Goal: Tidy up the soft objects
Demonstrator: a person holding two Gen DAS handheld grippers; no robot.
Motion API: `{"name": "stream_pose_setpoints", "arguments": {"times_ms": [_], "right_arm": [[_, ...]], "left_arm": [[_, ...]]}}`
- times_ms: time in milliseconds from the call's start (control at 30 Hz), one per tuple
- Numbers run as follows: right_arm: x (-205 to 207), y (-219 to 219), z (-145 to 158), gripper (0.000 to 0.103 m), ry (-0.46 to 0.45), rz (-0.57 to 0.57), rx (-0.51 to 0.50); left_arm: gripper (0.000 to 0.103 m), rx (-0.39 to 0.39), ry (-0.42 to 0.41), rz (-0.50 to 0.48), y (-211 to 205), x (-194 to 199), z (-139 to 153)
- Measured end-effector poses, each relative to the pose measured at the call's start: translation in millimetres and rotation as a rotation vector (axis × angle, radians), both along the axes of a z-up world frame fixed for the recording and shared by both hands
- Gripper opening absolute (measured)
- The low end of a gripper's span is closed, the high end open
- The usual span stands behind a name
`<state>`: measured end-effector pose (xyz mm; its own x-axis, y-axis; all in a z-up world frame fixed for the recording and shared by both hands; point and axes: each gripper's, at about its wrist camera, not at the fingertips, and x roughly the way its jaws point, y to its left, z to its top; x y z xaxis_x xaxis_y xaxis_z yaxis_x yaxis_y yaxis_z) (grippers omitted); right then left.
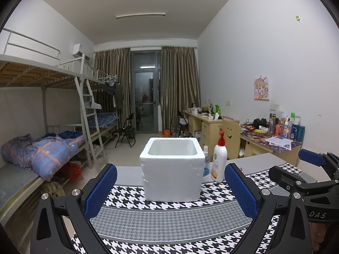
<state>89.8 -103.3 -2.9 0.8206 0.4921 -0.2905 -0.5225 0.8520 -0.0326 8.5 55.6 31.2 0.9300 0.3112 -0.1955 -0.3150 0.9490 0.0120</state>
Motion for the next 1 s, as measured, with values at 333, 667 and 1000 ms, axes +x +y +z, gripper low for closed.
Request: {"name": "stream_pose_setpoints", "arguments": {"times_ms": [333, 667, 1000], "right_arm": [[-3.8, -19.4, -15.9, 0.099, -0.012, -0.023, 0.032], [-2.0, -24.8, -29.7, 0.099, 0.011, -0.036, 0.033], [-0.6, -27.4, -36.7, 0.099, 0.037, -0.033, 0.029]], "left_arm": [[0.102, -0.001, 0.004, -0.002, -6.4, -5.2, -16.5], [0.102, -0.008, 0.029, -0.015, -10.3, -2.6, -29.2], [0.102, -0.019, 0.042, -0.023, -5.7, -1.6, -37.5]]}}
